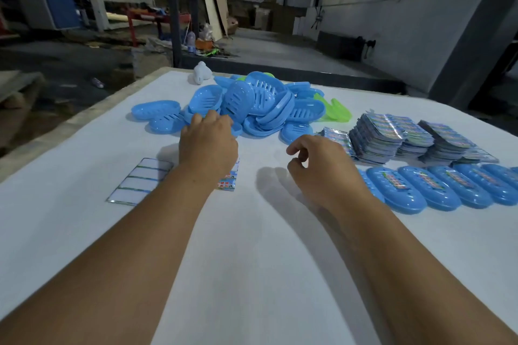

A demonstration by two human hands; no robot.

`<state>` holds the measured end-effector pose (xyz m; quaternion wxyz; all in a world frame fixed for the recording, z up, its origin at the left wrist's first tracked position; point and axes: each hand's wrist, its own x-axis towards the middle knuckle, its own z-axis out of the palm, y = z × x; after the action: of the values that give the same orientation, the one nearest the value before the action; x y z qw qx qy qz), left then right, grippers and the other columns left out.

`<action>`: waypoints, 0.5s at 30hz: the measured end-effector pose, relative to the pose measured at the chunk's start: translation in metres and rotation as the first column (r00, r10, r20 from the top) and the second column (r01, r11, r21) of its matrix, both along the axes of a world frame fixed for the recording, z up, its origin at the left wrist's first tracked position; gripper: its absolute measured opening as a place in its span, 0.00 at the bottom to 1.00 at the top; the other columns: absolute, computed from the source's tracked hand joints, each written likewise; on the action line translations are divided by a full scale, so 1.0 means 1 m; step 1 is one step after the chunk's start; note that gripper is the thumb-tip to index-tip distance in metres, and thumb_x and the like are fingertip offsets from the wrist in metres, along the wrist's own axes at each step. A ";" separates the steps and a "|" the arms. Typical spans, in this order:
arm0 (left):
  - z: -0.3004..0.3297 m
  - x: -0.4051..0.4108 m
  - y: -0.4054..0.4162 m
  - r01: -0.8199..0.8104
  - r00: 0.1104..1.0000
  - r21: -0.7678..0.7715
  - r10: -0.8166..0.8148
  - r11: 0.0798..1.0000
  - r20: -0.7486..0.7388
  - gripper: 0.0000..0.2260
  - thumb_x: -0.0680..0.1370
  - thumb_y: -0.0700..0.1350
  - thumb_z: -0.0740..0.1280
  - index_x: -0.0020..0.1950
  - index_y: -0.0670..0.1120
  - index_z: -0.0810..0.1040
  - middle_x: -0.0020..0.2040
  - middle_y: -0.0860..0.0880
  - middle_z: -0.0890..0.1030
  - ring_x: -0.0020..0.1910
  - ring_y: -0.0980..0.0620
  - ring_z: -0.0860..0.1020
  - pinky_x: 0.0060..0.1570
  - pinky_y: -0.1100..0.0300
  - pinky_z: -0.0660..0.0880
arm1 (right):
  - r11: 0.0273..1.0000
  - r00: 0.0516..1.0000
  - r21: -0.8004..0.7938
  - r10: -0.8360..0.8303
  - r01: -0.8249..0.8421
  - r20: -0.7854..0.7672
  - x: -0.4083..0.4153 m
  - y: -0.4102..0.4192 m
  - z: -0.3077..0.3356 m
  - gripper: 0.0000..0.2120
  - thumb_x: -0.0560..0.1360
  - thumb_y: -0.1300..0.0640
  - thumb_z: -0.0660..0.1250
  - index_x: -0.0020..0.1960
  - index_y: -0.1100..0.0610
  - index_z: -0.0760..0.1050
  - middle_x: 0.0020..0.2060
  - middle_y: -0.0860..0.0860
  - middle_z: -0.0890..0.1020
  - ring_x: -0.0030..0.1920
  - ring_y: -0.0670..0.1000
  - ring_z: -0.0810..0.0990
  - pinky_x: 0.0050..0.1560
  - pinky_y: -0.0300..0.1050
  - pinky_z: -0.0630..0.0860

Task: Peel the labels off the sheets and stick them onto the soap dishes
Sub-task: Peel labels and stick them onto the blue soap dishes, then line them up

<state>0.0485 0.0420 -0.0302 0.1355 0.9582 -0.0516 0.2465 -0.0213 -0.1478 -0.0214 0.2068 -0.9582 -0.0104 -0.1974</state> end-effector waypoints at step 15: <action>0.001 0.006 0.004 0.109 0.981 -0.303 -0.052 0.947 0.189 0.08 0.82 0.50 0.63 0.51 0.47 0.78 0.48 0.48 0.81 0.49 0.45 0.75 0.45 0.51 0.71 | 0.996 0.999 0.088 0.032 -0.034 0.018 0.005 -0.006 -0.002 0.08 0.76 0.55 0.67 0.54 0.48 0.80 0.41 0.42 0.79 0.40 0.46 0.73 0.44 0.43 0.67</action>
<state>0.0544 0.0458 -0.0297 0.2898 0.8959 -0.0633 0.3307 -0.0166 -0.1534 -0.0234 0.2523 -0.9461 -0.0191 -0.2021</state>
